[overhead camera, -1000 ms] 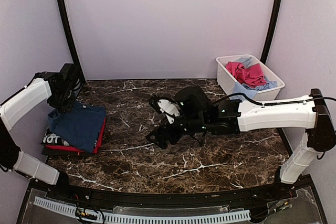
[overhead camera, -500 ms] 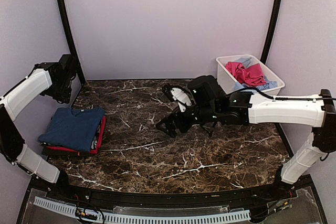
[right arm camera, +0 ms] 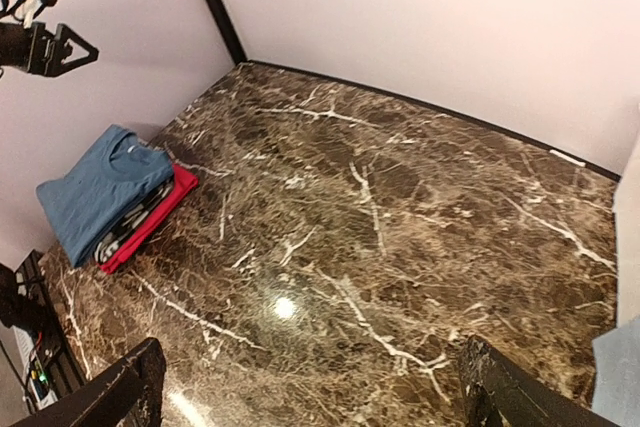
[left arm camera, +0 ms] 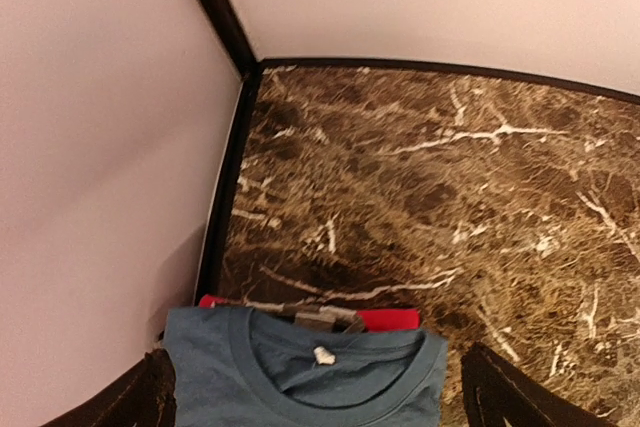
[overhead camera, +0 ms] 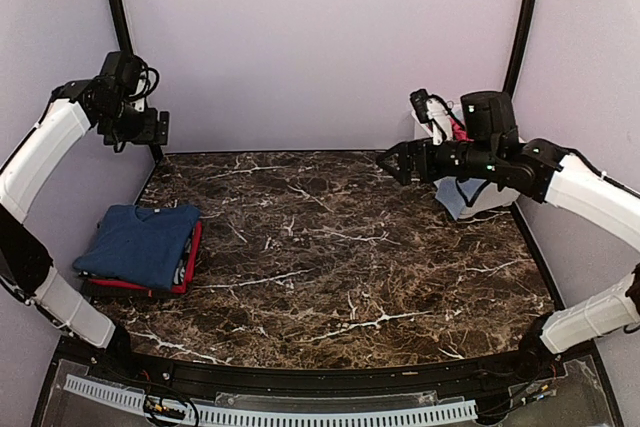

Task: Fold and stack the mixed laundry pile
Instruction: Reset both arms

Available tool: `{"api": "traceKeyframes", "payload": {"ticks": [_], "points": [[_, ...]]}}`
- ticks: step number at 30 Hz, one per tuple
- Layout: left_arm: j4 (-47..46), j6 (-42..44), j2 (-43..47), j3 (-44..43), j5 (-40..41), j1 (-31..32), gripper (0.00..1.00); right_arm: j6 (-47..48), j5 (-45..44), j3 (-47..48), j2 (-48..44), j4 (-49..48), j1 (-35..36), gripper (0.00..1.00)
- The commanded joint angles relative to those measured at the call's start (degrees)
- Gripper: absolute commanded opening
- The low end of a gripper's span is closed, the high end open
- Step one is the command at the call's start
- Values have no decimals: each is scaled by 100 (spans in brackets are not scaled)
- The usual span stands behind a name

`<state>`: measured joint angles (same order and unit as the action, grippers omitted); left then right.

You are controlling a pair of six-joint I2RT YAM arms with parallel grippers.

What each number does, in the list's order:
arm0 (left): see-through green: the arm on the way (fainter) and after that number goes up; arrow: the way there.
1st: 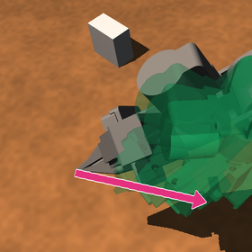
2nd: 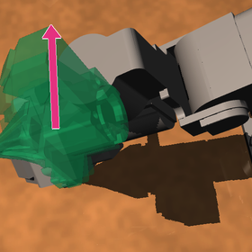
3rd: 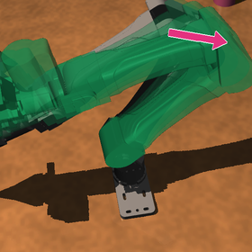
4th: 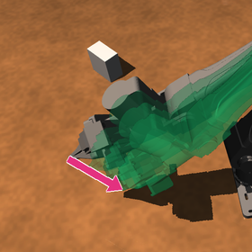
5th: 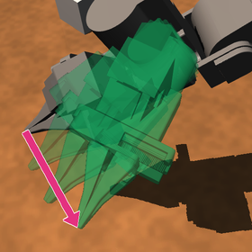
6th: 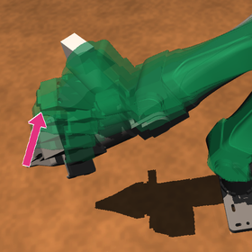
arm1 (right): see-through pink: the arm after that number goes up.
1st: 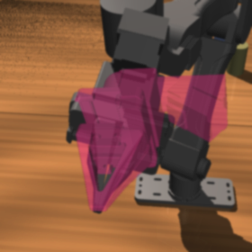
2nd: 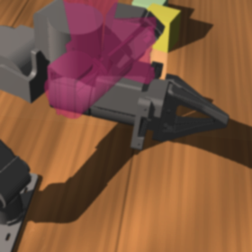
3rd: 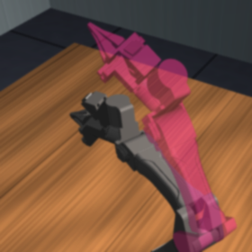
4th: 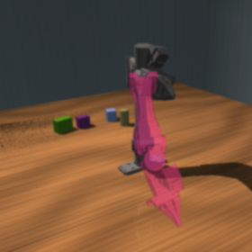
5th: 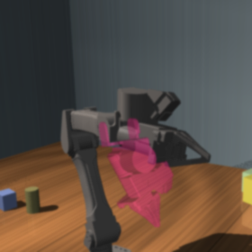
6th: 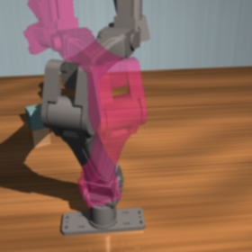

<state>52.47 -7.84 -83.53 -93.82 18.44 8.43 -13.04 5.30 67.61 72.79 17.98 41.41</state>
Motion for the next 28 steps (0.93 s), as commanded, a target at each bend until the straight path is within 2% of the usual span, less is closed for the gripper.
{"api": "traceKeyframes", "payload": {"ticks": [1, 4, 7, 14, 21, 28], "points": [[-191, 198, -563, -745, -215, 794, 99, -111, 382, -53, -427, 303, -695, 99], [-104, 46, -1077, -1152, -154, 1364, 99, -176, 565, -260, -639, 381, -1037, 99], [-390, -187, -1242, -936, -517, 1843, 99, -351, 846, -643, -802, 349, -1283, 99], [-1823, -1008, -1175, 718, -1375, 2881, 99, -979, 1074, -2019, -1218, -197, -1333, 99], [-2779, -1824, -843, 2058, -1792, 3102, 99, -1369, 1308, -2923, -1436, -729, -1329, 99], [-2945, -1964, -542, 2311, -1726, 3104, 99, -1319, 1403, -2983, -1402, -760, -1328, 99]]}}
